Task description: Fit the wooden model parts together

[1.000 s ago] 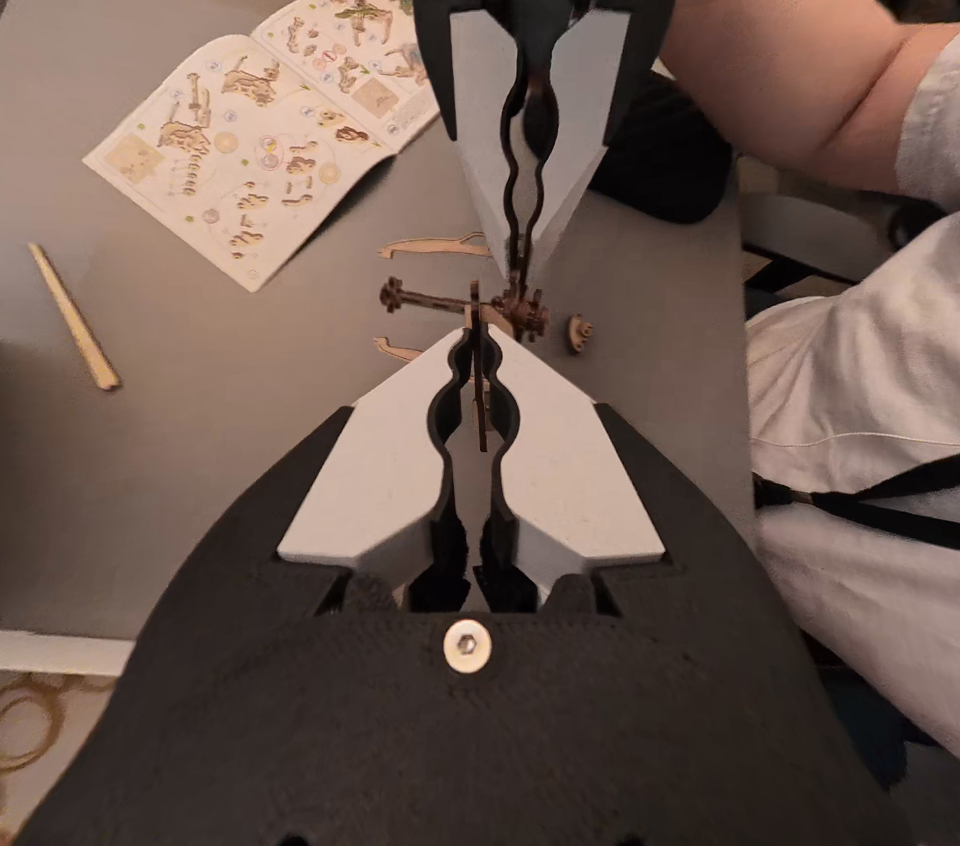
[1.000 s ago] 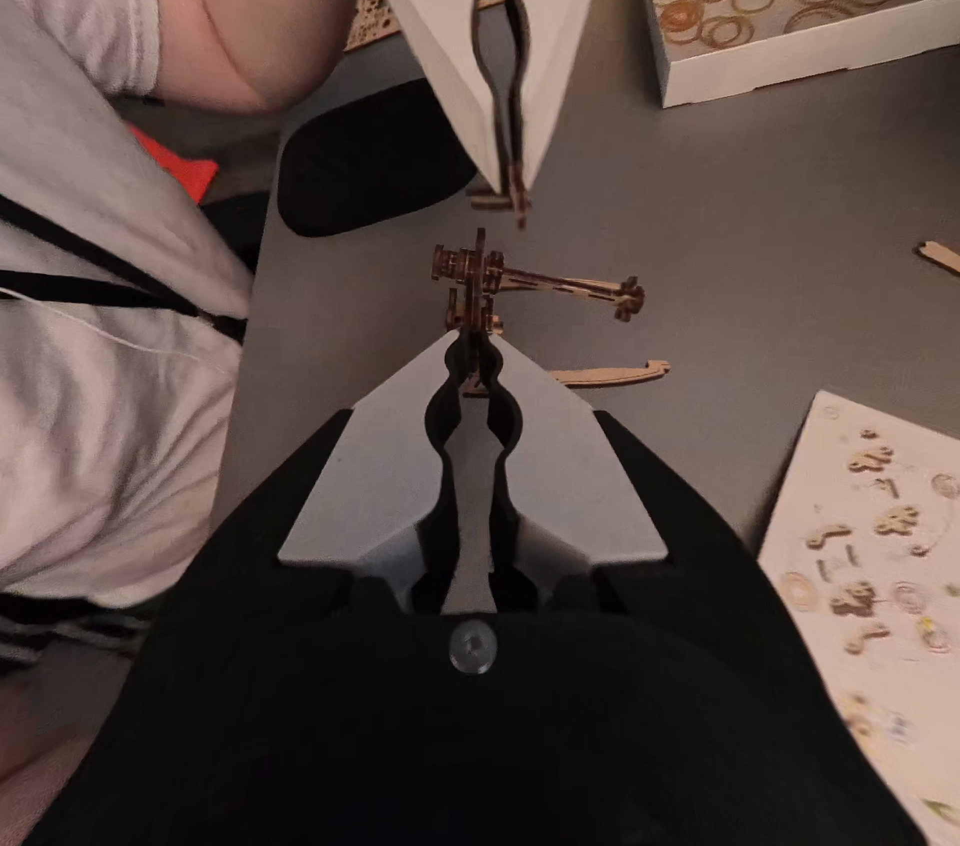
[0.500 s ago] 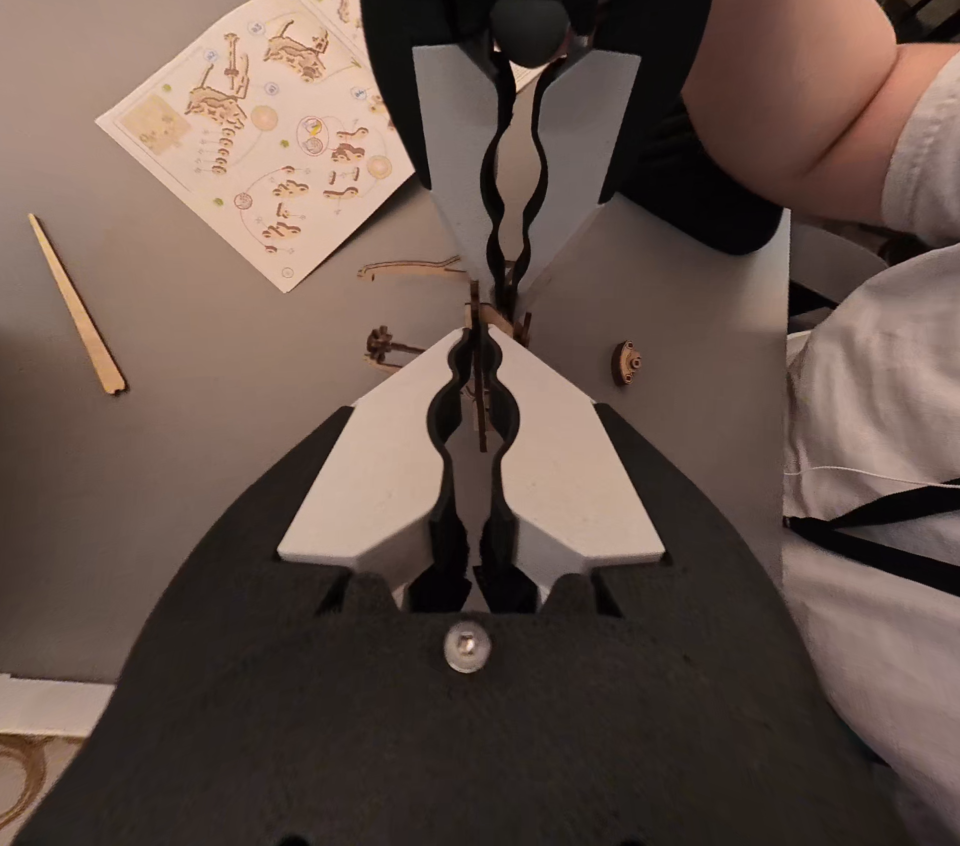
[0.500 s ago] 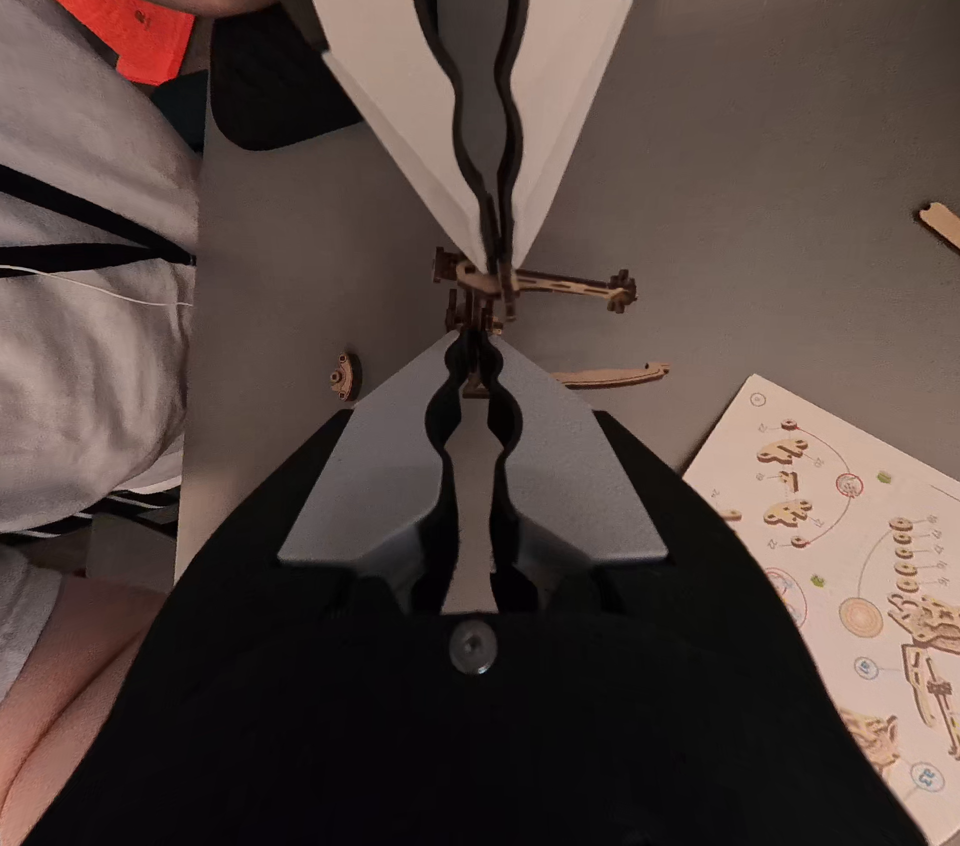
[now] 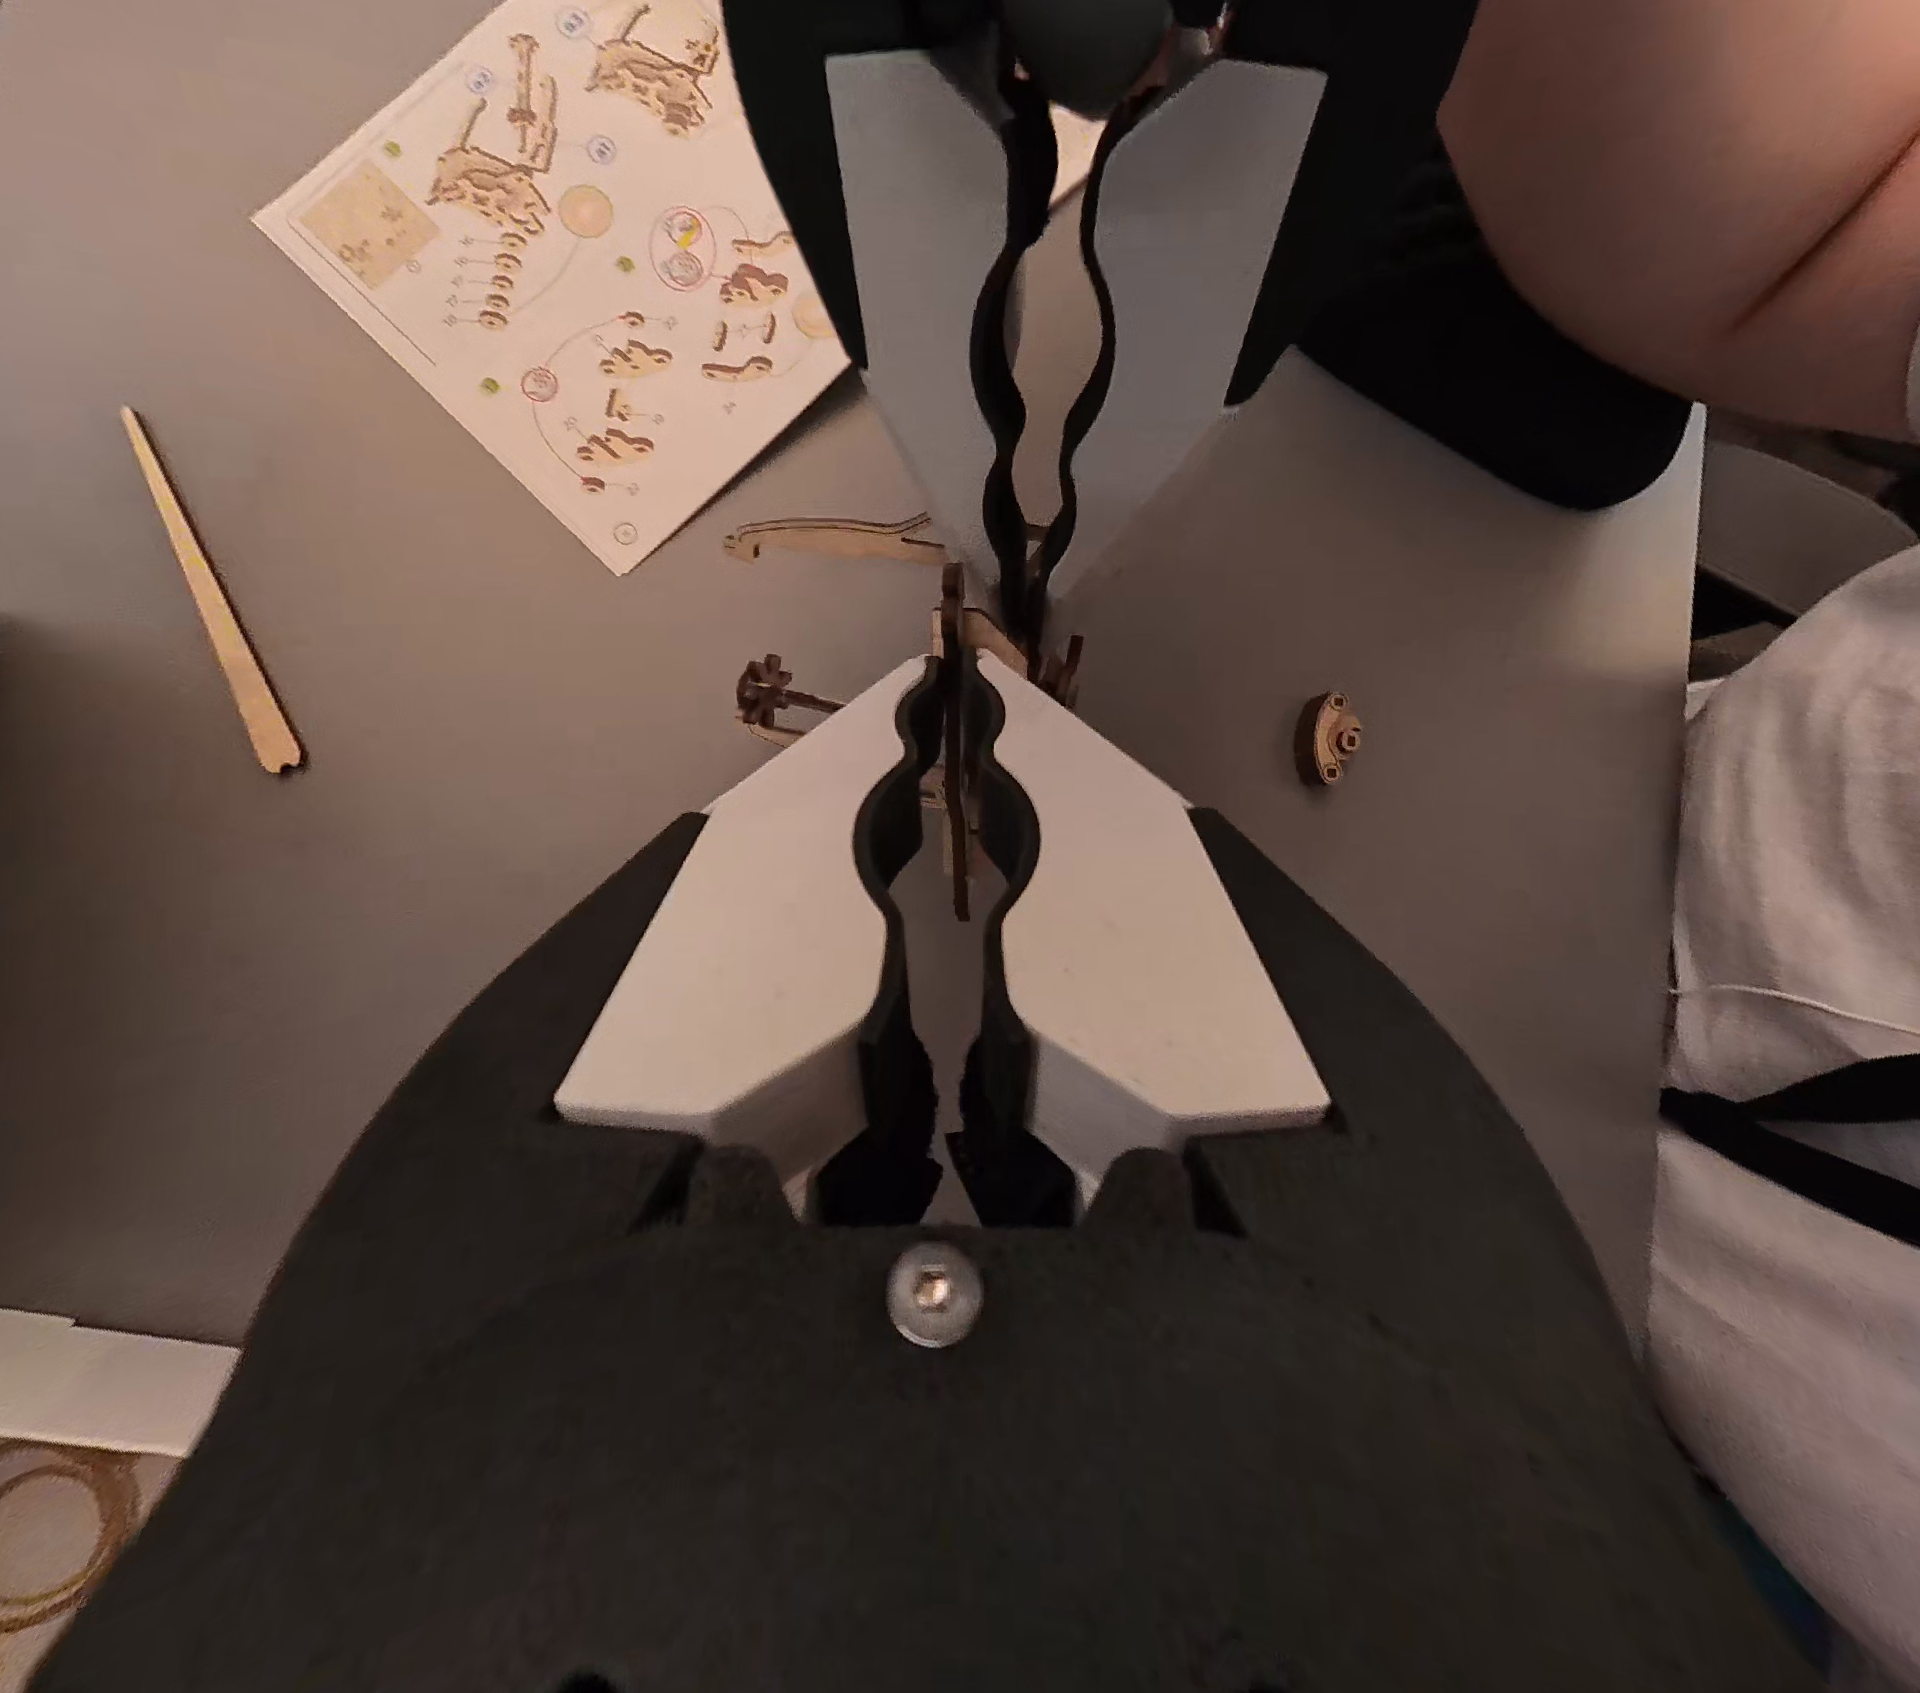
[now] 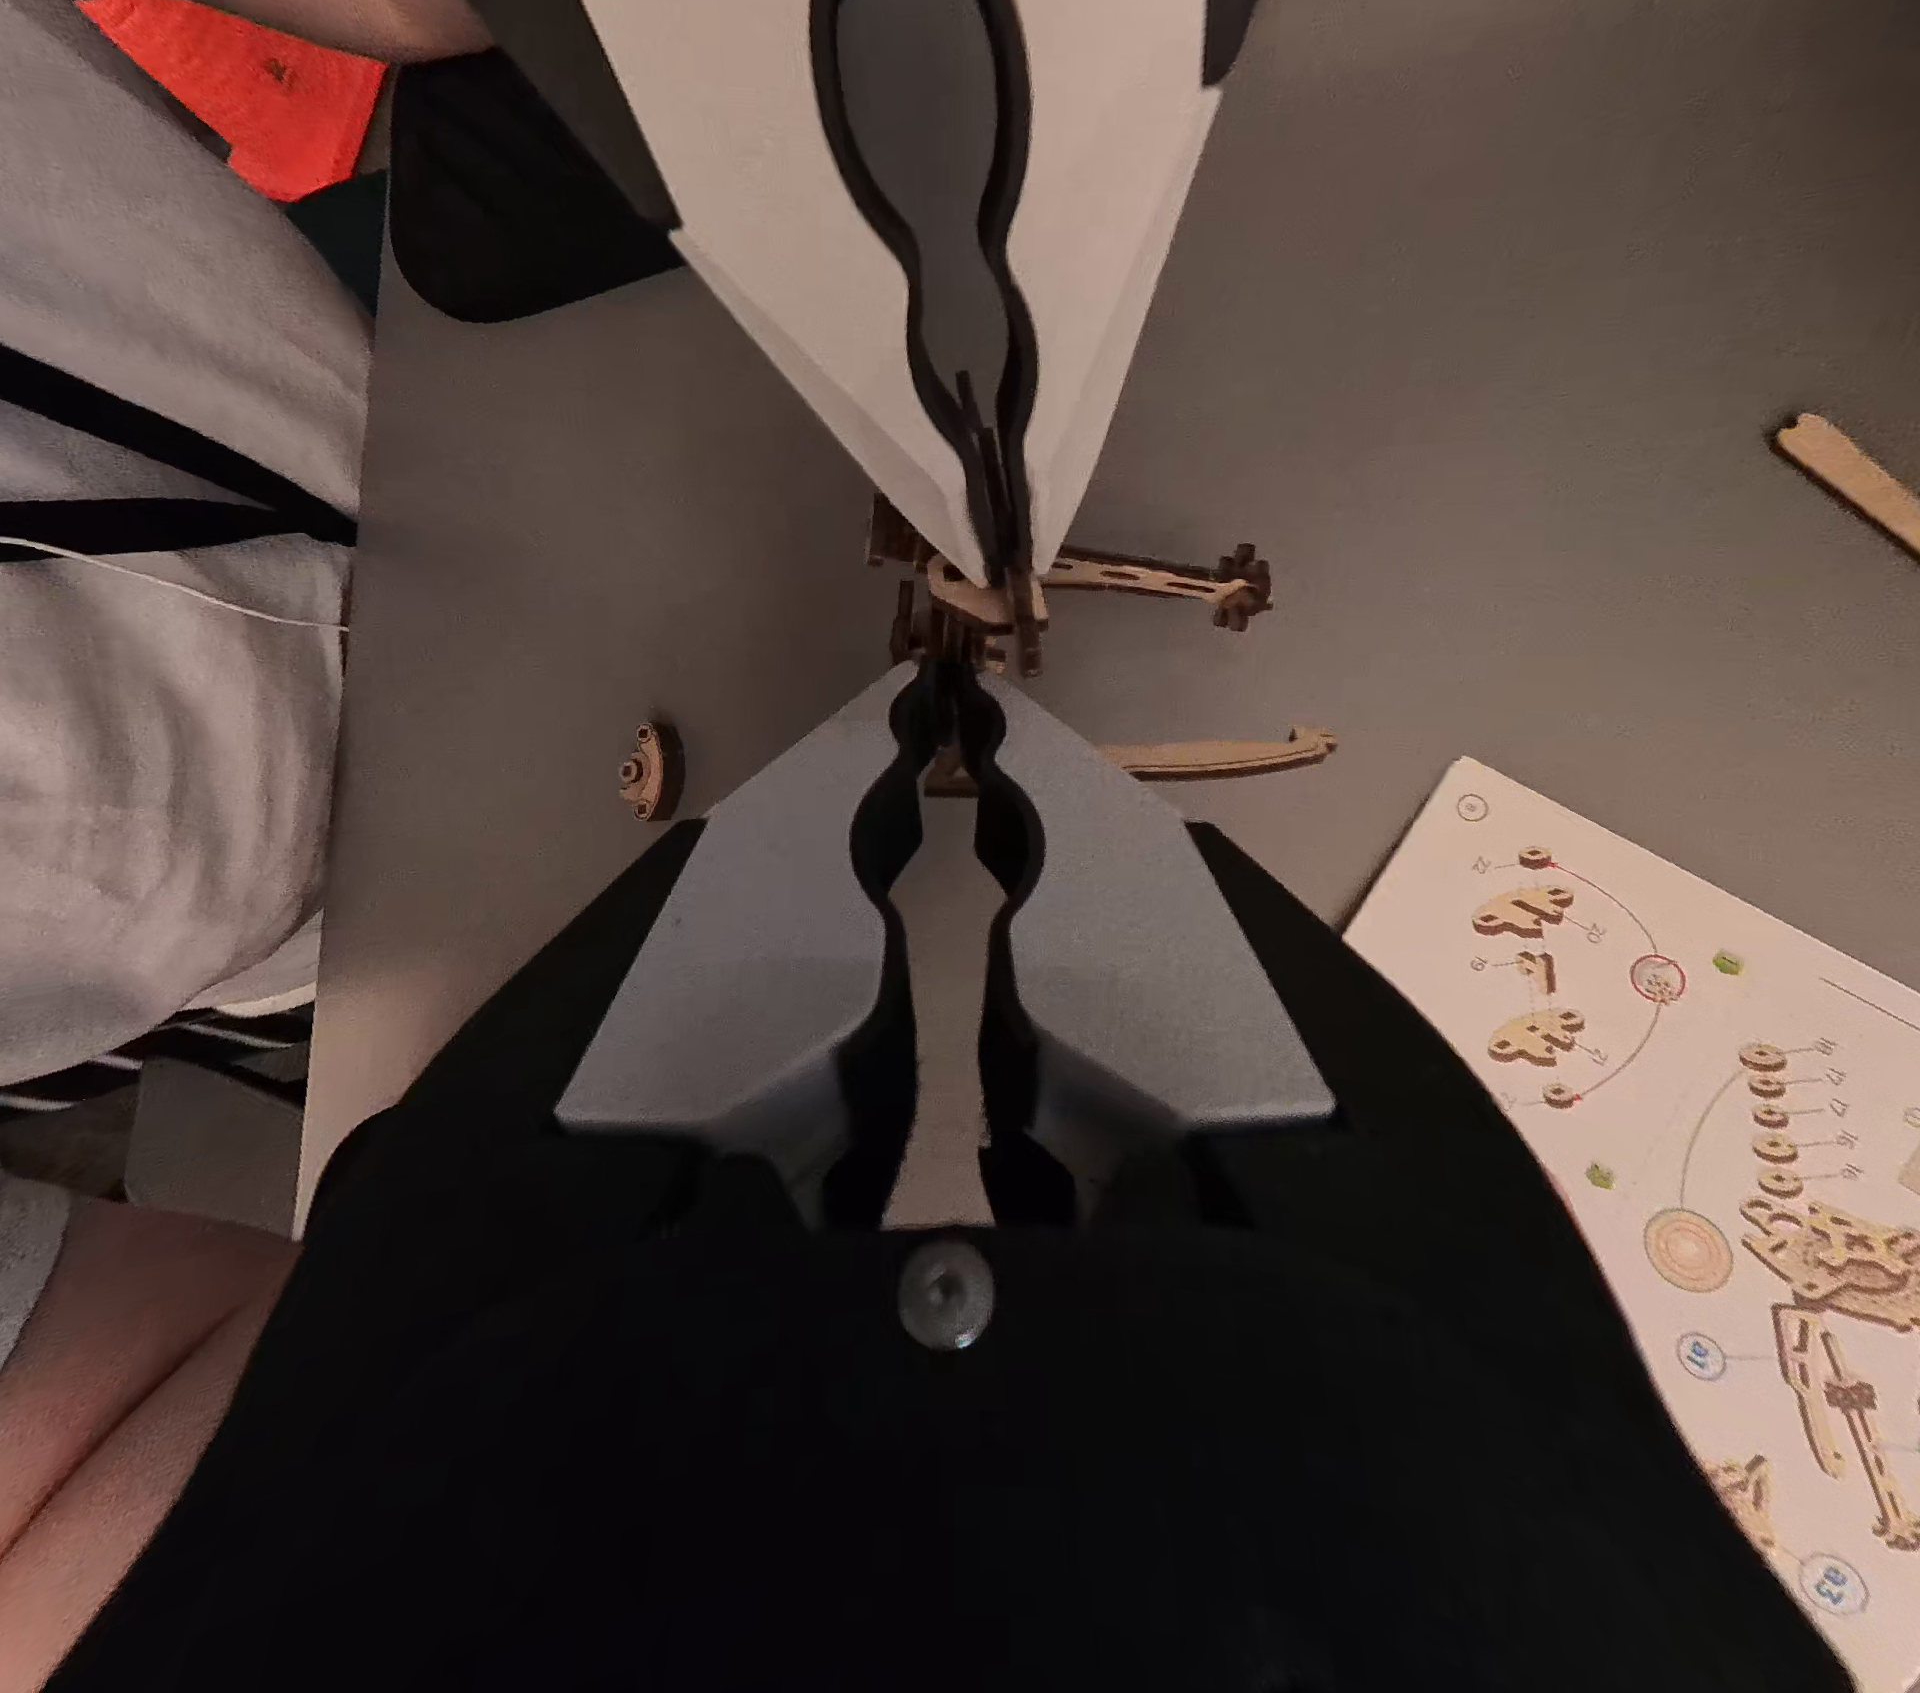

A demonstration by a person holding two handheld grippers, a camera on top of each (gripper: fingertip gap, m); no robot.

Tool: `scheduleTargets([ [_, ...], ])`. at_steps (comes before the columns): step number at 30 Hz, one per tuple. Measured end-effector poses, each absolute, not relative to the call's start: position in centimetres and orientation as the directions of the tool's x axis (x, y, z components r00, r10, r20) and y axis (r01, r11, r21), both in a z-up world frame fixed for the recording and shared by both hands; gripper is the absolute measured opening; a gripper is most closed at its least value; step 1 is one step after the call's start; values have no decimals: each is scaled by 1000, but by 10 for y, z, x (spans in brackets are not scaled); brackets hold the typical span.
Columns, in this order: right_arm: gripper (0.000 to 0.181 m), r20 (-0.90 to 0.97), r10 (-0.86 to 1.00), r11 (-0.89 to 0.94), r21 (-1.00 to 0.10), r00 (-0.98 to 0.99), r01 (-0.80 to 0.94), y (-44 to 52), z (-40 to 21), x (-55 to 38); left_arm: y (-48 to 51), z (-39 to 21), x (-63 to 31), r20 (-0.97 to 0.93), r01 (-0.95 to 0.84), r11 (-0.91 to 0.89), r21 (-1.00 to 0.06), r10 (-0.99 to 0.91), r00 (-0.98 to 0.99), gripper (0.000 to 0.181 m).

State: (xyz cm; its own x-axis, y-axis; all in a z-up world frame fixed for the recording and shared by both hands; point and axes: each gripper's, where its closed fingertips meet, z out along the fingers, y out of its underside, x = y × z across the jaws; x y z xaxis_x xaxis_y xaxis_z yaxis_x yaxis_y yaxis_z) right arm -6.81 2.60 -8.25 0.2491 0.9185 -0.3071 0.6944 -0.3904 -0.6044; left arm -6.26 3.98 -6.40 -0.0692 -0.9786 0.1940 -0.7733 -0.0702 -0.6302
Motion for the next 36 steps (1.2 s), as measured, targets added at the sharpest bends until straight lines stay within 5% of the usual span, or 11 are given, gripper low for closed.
scheduleTargets([
  [19, 2, -354, 905, -423, -697, 235, 580, 32, -66, -63, 46, -48, -55, 239, -669, -114, -735, -966, -98, 4],
  [22, 2, -345, 909, -416, -699, 234, 582, 32, -65, -62, 46, -46, -55, 241, -661, -115, -741, -965, -102, 7],
  [24, 1, -337, 910, -414, -717, 241, 561, 35, -61, -62, 34, -41, -55, 294, -646, -121, -754, -941, -168, 29],
  [26, 2, -346, 915, -401, -740, 206, 540, 30, -53, -64, 27, -38, -54, 341, -644, -142, -752, -919, -196, 23],
  [36, 2, -312, 919, -393, -736, 239, 551, 36, -57, -60, 41, -40, -48, 26, -617, 97, -781, -982, -188, 16],
])
